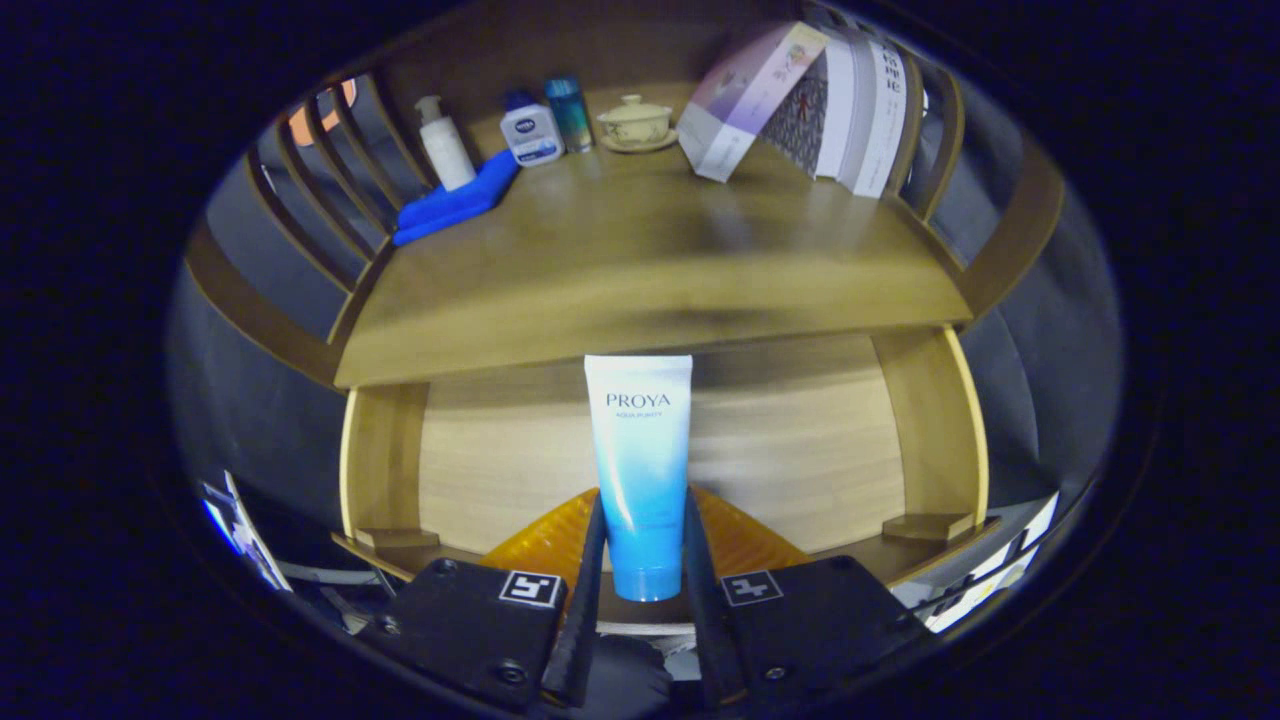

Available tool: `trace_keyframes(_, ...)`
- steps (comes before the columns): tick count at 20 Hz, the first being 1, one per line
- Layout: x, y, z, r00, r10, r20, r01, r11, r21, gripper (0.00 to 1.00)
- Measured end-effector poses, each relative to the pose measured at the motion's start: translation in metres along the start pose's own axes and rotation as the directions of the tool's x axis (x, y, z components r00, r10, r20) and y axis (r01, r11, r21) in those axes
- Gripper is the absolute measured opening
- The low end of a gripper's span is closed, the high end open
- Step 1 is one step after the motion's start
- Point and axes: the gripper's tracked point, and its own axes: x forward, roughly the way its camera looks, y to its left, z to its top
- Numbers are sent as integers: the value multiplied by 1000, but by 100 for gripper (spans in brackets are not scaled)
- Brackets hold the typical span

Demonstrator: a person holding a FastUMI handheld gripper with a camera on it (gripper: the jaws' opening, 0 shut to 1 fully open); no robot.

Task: Pull open the drawer, take out the items inside it, and place them on the countertop above the cabinet.

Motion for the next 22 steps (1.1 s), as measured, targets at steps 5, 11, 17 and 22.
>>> trace_keyframes(5, -8, 15, 42, 999, -13, 32, 12, 1000, 4, 45)
trace_keyframes(11, 12, 26, 94, 997, -30, 67, 30, 1000, 3, 44)
trace_keyframes(17, 41, 22, 121, 994, -51, 98, 50, 999, 9, 45)
trace_keyframes(22, 58, 11, 133, 985, -70, 155, 65, 997, 38, 45)
